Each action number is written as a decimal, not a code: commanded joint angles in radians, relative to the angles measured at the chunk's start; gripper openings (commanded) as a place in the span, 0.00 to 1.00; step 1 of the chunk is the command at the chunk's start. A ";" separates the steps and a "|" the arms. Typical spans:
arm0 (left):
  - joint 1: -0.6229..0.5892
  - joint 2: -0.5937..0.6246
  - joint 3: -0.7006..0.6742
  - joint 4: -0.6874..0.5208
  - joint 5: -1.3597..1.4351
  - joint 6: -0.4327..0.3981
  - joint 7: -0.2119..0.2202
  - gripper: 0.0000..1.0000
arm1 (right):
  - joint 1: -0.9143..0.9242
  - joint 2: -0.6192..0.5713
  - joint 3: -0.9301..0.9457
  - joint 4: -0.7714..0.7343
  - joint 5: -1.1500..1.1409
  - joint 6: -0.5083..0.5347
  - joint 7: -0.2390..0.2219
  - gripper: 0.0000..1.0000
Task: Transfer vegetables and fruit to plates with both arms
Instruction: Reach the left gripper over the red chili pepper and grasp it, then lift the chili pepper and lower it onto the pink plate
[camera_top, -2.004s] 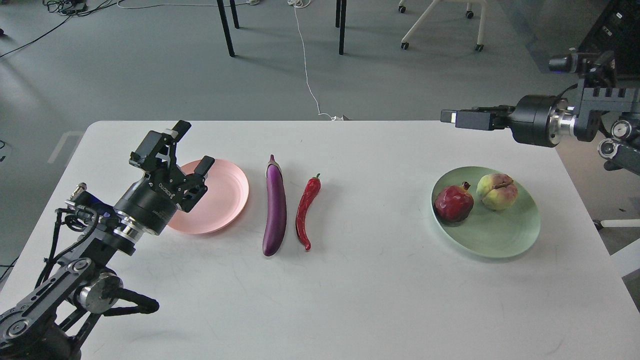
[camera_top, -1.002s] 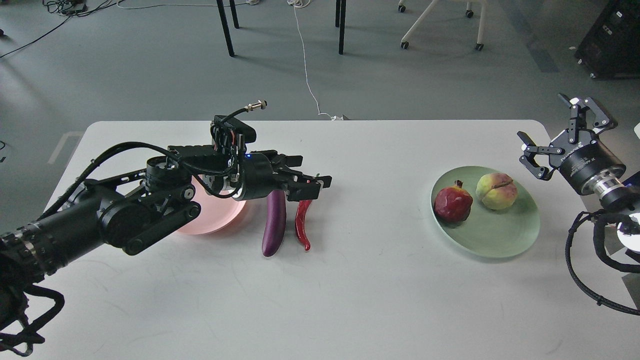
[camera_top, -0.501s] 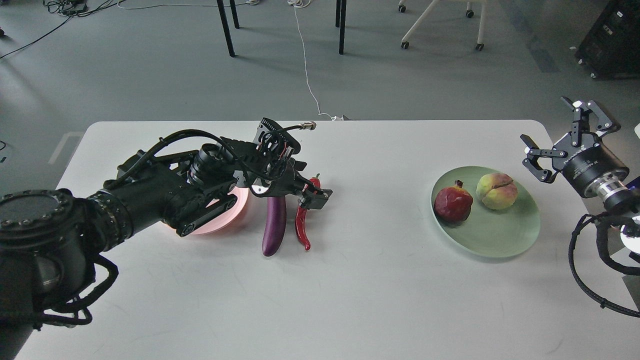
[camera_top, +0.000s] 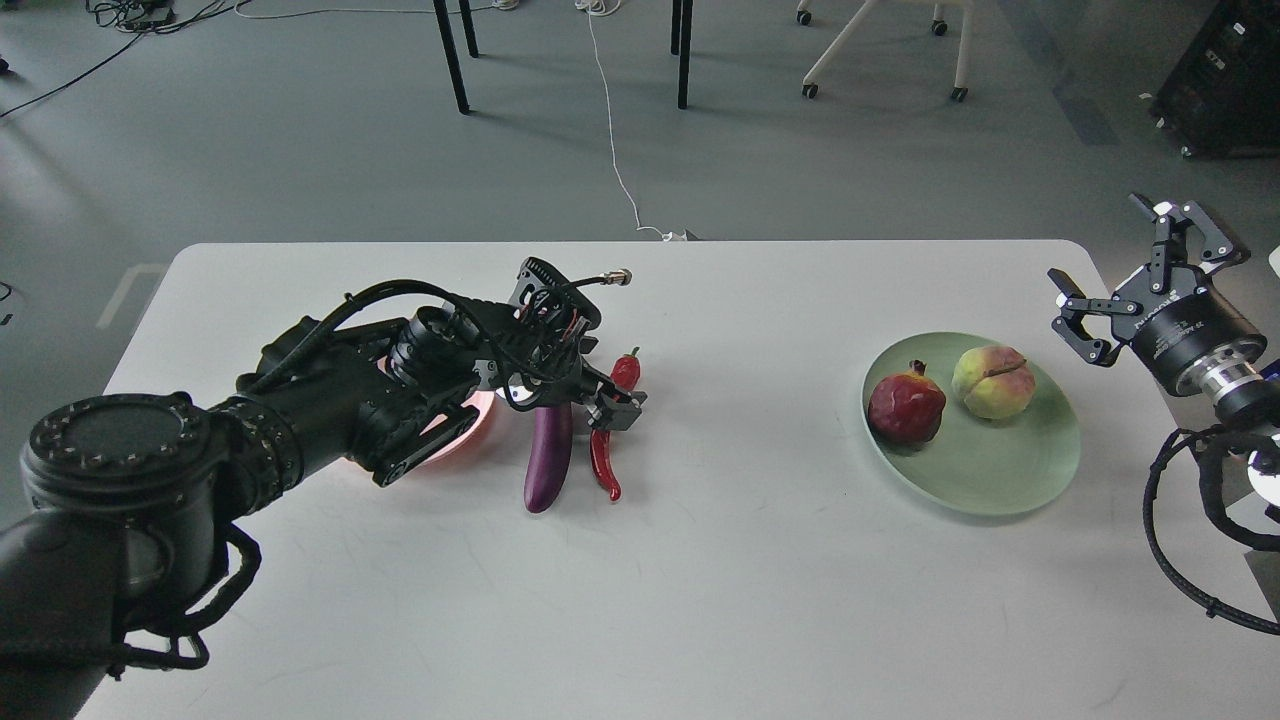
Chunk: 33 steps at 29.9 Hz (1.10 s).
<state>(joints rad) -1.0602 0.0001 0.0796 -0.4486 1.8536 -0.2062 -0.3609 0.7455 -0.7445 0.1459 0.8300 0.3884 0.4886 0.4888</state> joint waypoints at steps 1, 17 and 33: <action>0.002 0.000 -0.001 0.001 -0.005 -0.004 -0.003 0.80 | 0.000 -0.003 0.000 0.000 0.000 0.000 0.000 0.98; -0.004 0.000 -0.009 -0.005 -0.079 -0.009 0.002 0.08 | 0.000 -0.003 0.000 0.000 -0.002 0.000 0.000 0.98; -0.184 0.030 -0.008 -0.202 -0.458 -0.099 0.070 0.08 | -0.003 -0.021 -0.003 0.001 -0.002 0.000 0.000 0.98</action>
<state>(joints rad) -1.2155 -0.0001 0.0683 -0.6045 1.4092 -0.2855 -0.2857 0.7425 -0.7648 0.1444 0.8315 0.3865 0.4886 0.4887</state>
